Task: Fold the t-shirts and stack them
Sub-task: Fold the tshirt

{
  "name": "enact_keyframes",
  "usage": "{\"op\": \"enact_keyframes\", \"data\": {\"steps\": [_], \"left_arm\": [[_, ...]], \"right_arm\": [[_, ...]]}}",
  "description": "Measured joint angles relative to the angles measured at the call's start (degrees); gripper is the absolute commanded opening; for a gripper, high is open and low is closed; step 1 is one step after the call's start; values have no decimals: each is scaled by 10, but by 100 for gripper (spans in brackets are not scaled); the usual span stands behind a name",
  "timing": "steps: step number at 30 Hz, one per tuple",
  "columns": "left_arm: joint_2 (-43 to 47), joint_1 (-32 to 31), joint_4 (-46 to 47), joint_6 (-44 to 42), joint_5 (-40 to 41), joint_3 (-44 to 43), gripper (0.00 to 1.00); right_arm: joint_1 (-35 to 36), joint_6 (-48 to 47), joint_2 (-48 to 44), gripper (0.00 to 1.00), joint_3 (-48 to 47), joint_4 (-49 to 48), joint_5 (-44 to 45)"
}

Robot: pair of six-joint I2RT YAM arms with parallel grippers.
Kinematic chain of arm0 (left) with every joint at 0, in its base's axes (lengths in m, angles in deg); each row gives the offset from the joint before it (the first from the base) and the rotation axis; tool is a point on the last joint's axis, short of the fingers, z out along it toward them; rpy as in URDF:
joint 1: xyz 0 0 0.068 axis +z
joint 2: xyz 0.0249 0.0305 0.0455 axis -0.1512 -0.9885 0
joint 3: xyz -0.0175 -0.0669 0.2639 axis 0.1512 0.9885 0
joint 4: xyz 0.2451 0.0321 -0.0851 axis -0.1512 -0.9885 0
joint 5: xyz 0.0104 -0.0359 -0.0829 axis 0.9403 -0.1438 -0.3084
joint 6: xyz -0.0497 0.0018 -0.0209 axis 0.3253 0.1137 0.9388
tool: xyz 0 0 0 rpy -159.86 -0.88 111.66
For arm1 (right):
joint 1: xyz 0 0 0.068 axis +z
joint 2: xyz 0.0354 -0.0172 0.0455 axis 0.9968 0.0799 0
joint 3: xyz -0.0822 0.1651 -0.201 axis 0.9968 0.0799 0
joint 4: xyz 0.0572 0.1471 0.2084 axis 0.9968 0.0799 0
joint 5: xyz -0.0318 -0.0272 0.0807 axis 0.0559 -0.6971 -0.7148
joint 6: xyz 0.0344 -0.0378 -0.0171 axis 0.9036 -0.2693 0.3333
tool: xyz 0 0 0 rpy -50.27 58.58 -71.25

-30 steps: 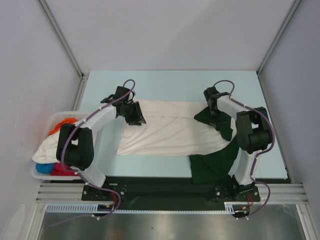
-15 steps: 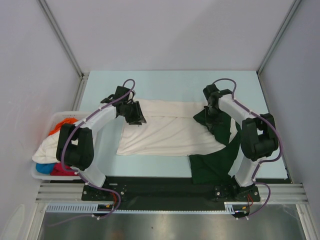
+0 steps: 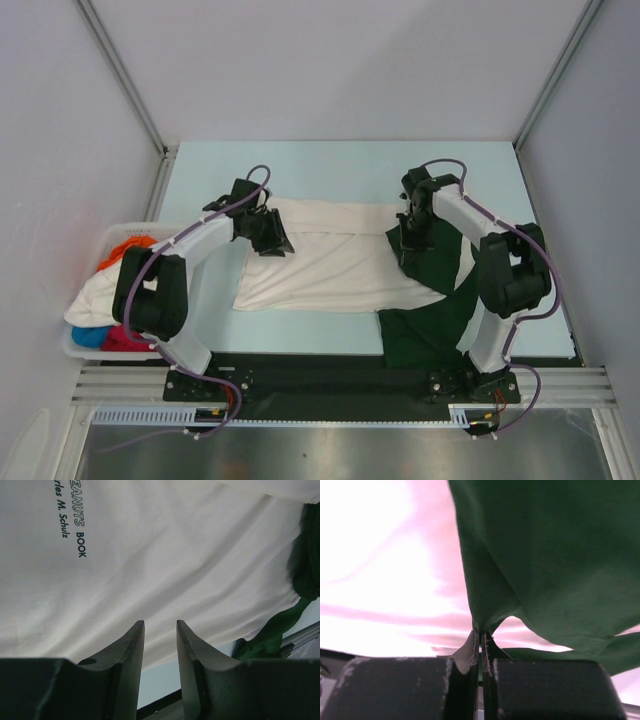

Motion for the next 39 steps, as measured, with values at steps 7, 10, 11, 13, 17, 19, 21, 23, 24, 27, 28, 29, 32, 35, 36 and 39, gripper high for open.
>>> {"op": "enact_keyframes", "data": {"steps": [7, 10, 11, 13, 17, 19, 21, 23, 24, 27, 28, 29, 32, 35, 36, 39], "left_arm": [[0, -2, 12, 6, -14, 0, 37], [0, -5, 18, 7, -19, 0, 39], [0, -7, 20, 7, -21, 0, 40], [0, -11, 25, 8, -30, 0, 42], [-6, -28, 50, 17, -59, 0, 51], [-20, -42, 75, 26, -79, -1, 54], [-44, -64, 102, 40, -99, -6, 56], [-76, -90, 121, 52, -111, -26, 56], [-97, -107, 131, 57, -118, -43, 56], [-159, -160, 157, 72, -135, -105, 56], [-178, -177, 166, 78, -140, -126, 56], [-193, -190, 172, 82, -143, -143, 58], [-244, -227, 194, 96, -151, -197, 60], [-279, -252, 199, 110, -153, -226, 61], [-289, -256, 199, 113, -153, -233, 60], [-315, -267, 198, 121, -148, -246, 60]], "right_arm": [[13, 0, 16, 0, 0, 3, -32], [16, 0, 18, 6, 0, 3, -42], [16, 0, 18, 13, 0, 3, -46], [16, 2, 18, 22, 2, 3, -53], [6, 7, 9, 32, 28, 2, -80], [-10, 18, -12, 36, 56, -2, -93], [-43, 38, -52, 44, 93, -13, -98], [-96, 63, -108, 52, 139, -35, -96], [-128, 75, -135, 52, 161, -43, -87], [-222, 104, -198, 54, 212, -64, -57], [-238, 111, -208, 55, 225, -69, -47], [-250, 116, -216, 55, 237, -73, -38], [-271, 122, -230, 53, 269, -82, -22], [-288, 122, -230, 50, 291, -91, -15], [-292, 121, -230, 50, 296, -96, -14], [-300, 118, -224, 46, 309, -118, -12]]}}
